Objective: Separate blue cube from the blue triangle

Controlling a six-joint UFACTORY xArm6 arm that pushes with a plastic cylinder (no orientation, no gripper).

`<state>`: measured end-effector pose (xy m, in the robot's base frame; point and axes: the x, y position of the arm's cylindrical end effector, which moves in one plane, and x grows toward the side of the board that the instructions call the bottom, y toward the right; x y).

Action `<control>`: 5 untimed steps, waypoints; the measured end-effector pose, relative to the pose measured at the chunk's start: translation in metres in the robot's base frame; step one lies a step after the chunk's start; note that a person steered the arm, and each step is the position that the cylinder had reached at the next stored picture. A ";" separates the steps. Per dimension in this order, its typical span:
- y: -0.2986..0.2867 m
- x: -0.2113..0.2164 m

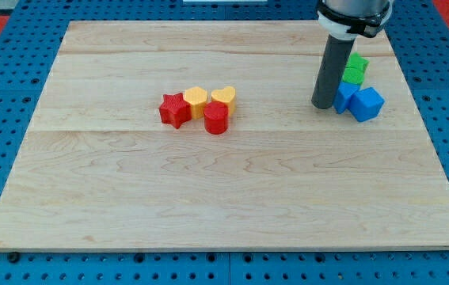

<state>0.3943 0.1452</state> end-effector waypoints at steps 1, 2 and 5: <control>-0.002 0.000; -0.026 0.036; -0.152 0.137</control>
<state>0.5310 -0.0067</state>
